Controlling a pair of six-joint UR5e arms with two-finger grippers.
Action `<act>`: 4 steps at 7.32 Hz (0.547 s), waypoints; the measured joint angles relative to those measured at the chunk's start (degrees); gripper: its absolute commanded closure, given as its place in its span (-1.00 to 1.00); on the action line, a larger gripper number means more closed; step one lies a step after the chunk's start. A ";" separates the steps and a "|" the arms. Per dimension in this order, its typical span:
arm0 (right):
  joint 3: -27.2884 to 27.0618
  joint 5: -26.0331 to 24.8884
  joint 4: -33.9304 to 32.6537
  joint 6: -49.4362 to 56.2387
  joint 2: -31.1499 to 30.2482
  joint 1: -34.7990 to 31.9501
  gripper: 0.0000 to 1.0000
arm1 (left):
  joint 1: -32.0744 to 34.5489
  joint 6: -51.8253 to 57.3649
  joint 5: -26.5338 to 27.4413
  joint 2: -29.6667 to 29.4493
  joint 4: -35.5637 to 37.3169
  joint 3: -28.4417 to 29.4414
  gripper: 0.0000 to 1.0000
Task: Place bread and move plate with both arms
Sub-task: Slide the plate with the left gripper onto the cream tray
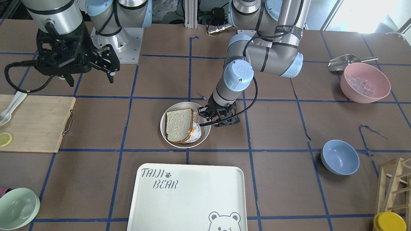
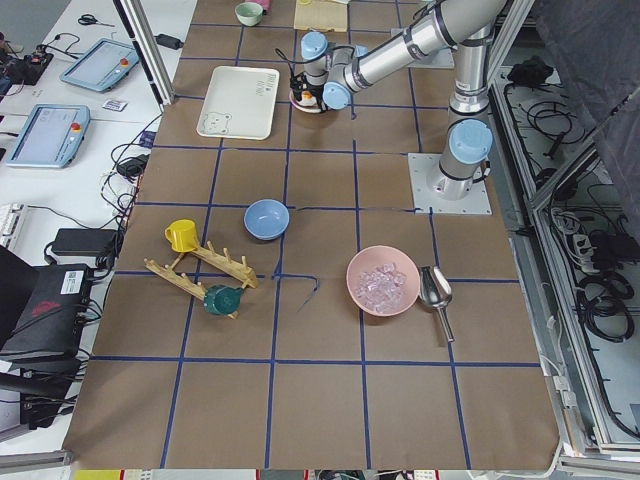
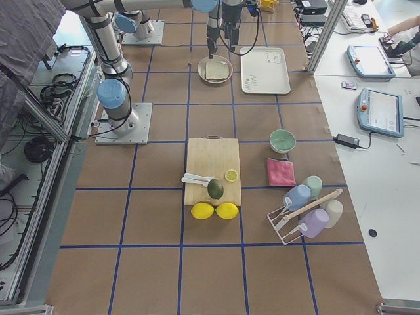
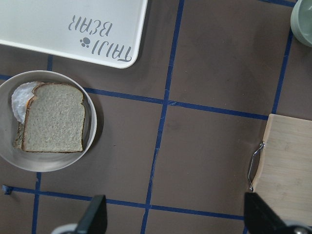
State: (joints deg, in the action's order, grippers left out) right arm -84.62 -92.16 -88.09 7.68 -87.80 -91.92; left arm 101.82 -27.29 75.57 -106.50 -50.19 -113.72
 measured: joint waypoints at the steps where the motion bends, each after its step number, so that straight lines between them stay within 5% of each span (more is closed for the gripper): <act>1: 0.03 0.13 -0.39 -0.09 -0.03 0.03 -1.00 | -1.14 0.06 -0.90 -0.50 -0.32 2.60 1.00; 4: -0.01 0.19 -3.74 -1.20 -0.09 0.19 -1.00 | -4.99 1.13 -2.81 -4.81 -0.21 10.66 1.00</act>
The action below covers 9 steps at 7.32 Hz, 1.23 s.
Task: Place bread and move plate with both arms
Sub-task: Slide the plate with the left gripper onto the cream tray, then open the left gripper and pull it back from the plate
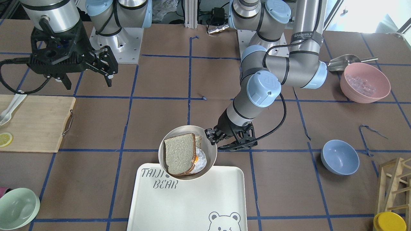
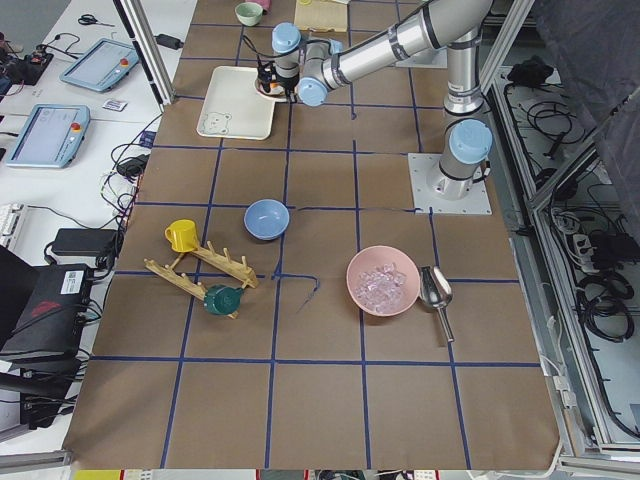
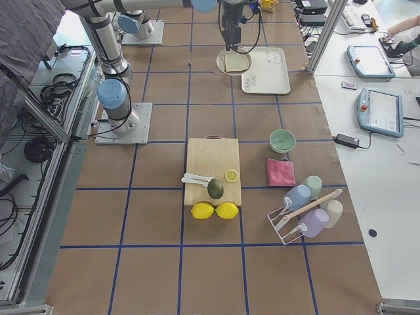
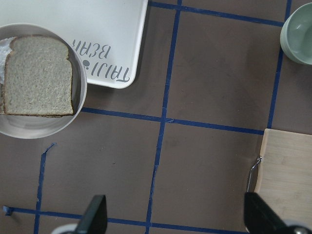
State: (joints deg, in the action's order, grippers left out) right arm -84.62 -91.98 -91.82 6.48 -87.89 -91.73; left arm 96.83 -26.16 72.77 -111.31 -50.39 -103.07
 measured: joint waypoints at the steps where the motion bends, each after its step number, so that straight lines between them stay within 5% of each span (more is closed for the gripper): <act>1: -0.04 0.05 -0.18 -0.35 0.00 0.03 -1.00 | -0.61 0.31 -0.06 -3.16 0.03 3.77 1.00; 5: -0.44 0.36 0.12 -0.50 0.06 0.14 -1.00 | -1.78 1.06 -1.65 -14.86 0.24 15.11 1.00; 6: -0.61 0.39 0.16 -0.48 0.03 0.17 -1.00 | -2.33 1.47 -1.89 -15.74 0.35 15.37 0.39; 7: -0.67 0.39 0.20 -0.44 0.01 0.18 -1.00 | -2.57 1.77 -1.95 -16.21 0.72 15.31 -0.99; 9: -0.71 0.40 0.24 -0.42 0.00 0.15 -1.00 | -2.66 2.00 -1.56 -15.67 2.68 15.34 -1.00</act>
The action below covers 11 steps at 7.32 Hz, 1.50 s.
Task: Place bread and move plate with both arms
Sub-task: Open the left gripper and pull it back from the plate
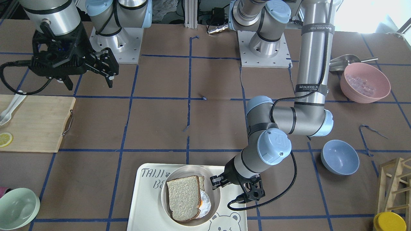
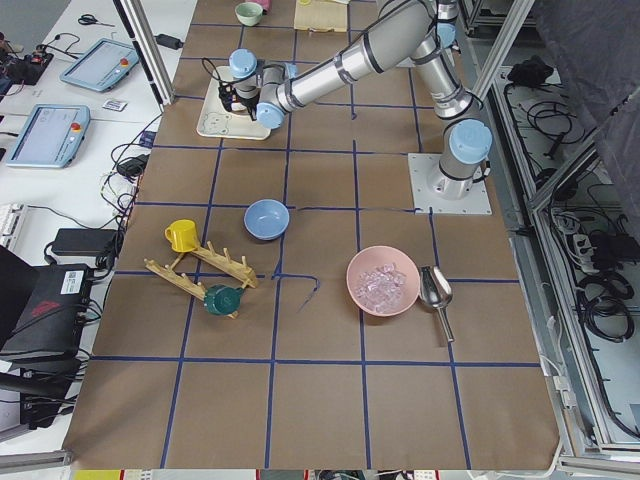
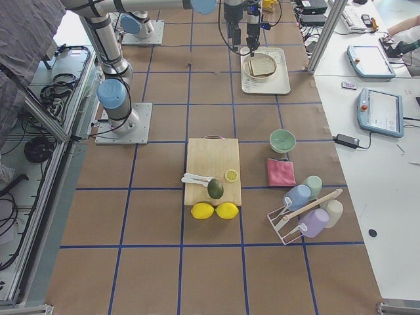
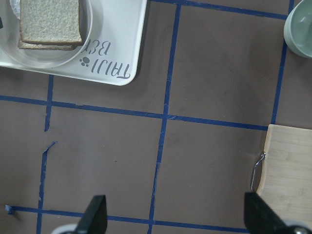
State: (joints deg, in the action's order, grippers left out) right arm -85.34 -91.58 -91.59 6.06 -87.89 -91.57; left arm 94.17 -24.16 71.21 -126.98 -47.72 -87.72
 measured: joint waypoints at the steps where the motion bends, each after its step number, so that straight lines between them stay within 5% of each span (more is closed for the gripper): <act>1: 0.00 0.00 -0.01 0.00 -0.03 0.00 -1.00 | 0.25 0.05 0.46 1.90 -0.67 -0.18 -1.00; 6: -0.06 0.00 -0.08 0.00 -0.01 -0.01 -1.00 | 2.33 0.16 2.11 21.87 -25.25 -0.52 -1.00; 11: -0.09 0.00 -0.06 0.00 0.00 -0.01 -1.00 | 5.13 7.37 11.97 37.37 -44.73 -1.47 -1.00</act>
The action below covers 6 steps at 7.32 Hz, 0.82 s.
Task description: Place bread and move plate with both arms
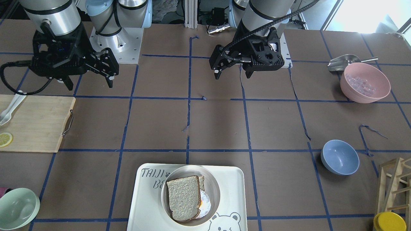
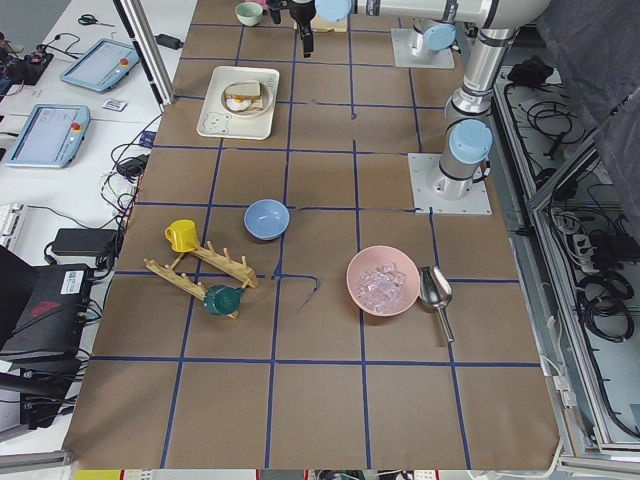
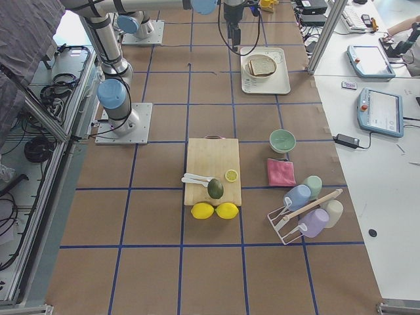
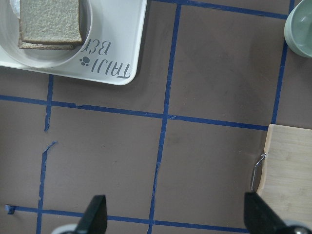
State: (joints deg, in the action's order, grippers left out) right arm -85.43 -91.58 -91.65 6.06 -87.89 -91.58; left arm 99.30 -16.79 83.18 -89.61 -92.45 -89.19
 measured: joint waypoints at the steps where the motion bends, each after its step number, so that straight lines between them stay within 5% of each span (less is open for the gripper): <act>1: 0.00 0.00 -0.01 0.00 0.00 0.00 -1.00 | -0.33 5.43 2.09 1.22 -1.36 -0.17 -1.00; 6: -0.08 0.00 0.06 0.00 0.00 0.00 -1.00 | -7.56 19.09 7.39 2.48 2.69 -0.37 -1.00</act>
State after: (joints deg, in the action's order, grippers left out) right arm -85.51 -91.58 -91.59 6.06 -87.89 -91.58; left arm 91.74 2.30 90.57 -87.12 -89.76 -89.56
